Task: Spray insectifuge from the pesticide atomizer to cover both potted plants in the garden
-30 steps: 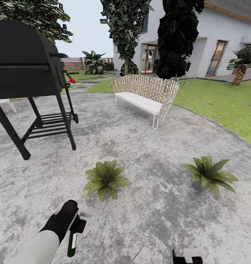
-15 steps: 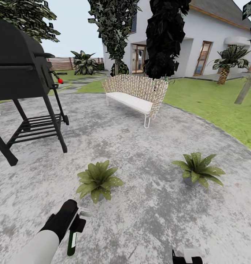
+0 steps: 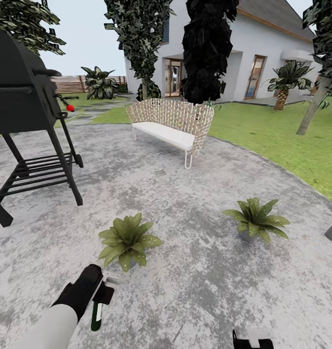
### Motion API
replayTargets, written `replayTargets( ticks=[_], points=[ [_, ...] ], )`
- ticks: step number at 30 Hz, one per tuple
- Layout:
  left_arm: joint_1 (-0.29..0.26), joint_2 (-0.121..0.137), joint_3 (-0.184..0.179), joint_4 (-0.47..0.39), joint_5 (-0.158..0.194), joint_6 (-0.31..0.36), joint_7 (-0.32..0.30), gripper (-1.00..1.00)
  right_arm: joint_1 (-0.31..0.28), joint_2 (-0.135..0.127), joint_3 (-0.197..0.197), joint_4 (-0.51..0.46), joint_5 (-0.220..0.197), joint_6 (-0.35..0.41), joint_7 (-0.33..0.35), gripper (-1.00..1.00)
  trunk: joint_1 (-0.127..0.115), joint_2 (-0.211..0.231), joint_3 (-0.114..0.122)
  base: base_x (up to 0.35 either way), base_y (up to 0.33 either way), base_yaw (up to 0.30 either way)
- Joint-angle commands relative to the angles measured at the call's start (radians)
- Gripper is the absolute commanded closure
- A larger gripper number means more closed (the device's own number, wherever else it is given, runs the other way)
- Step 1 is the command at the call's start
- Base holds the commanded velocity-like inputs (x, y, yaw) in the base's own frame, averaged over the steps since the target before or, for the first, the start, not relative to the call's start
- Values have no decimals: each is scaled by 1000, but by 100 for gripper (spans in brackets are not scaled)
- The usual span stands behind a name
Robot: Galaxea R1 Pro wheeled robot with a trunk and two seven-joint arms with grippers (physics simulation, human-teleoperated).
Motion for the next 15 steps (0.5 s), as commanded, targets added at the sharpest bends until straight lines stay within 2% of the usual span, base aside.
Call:
replayTargets(
  ticks=[1,4,6,12,15],
  points=[
    [0,-1,3,-1,-11,2,-9,100,-1,1,-8,1,10,-4,-4,-100,0,0,-1,0,302,0],
    [0,-1,3,-1,-11,2,-7,100,-1,2,-7,1,9,-6,-6,-100,0,0,-1,-16,303,0],
    [0,1,3,-1,-11,3,-7,100,-1,2,-8,1,9,-6,-7,-100,0,0,1,-116,302,-153],
    [0,6,3,-10,-14,3,-7,100,-1,2,-8,2,10,-6,-7,-100,0,0,7,-226,239,-183],
    [0,7,3,-11,-14,3,-7,100,-1,2,-8,1,9,-6,-7,-100,0,0,7,-234,232,-43]
  ],
)
